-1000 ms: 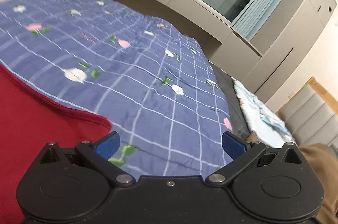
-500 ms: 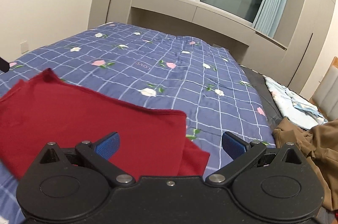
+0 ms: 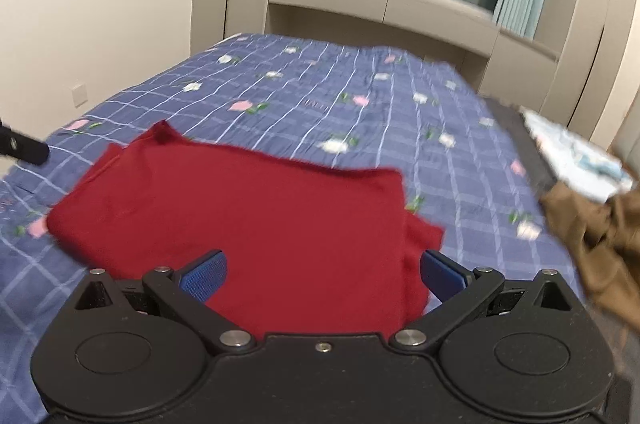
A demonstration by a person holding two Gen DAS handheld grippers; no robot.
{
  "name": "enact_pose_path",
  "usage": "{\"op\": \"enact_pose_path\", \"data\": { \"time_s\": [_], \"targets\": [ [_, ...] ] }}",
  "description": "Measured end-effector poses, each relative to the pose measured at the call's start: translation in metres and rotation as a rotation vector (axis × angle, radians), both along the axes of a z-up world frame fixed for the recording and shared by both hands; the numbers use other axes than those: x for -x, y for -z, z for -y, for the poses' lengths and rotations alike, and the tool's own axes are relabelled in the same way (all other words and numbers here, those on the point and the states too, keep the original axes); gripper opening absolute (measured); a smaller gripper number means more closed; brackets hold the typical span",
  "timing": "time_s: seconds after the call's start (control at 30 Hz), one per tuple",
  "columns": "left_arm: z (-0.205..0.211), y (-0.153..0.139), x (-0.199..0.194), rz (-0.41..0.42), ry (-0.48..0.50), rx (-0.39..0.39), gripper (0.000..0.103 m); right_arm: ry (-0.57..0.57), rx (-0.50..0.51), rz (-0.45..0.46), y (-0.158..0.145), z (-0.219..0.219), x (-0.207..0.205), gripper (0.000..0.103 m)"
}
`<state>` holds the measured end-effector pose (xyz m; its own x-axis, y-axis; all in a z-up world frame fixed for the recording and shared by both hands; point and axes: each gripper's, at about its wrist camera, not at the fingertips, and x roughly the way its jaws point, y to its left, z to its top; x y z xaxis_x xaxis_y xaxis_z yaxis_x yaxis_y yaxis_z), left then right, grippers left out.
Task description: Fold small clothes
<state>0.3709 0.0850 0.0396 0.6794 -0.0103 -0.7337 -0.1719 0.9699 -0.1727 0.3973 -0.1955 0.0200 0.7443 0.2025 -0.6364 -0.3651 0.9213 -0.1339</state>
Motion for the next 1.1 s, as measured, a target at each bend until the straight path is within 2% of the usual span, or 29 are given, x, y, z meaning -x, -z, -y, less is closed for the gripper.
{"op": "enact_pose_path", "data": {
  "time_s": [0.13, 0.33, 0.53, 0.93, 1.1],
  "targets": [
    [0.005, 0.008, 0.021, -0.018, -0.008, 0.042, 0.102, 0.014, -0.039, -0.051, 0.004, -0.006, 0.024, 0.102],
    [0.004, 0.034, 0.043, -0.076, -0.059, 0.144, 0.102, 0.029, -0.016, -0.090, 0.017, -0.013, 0.058, 0.102],
    [0.003, 0.050, 0.059, -0.115, -0.092, 0.200, 0.102, 0.119, -0.081, -0.146, 0.026, -0.005, 0.081, 0.102],
    [0.013, 0.059, 0.062, -0.163, -0.093, 0.216, 0.102, 0.185, -0.140, -0.202, 0.027, 0.006, 0.089, 0.102],
    [0.015, 0.064, 0.059, -0.172, -0.100, 0.217, 0.102, 0.197, -0.114, -0.220, 0.030, 0.003, 0.080, 0.102]
  ]
}}
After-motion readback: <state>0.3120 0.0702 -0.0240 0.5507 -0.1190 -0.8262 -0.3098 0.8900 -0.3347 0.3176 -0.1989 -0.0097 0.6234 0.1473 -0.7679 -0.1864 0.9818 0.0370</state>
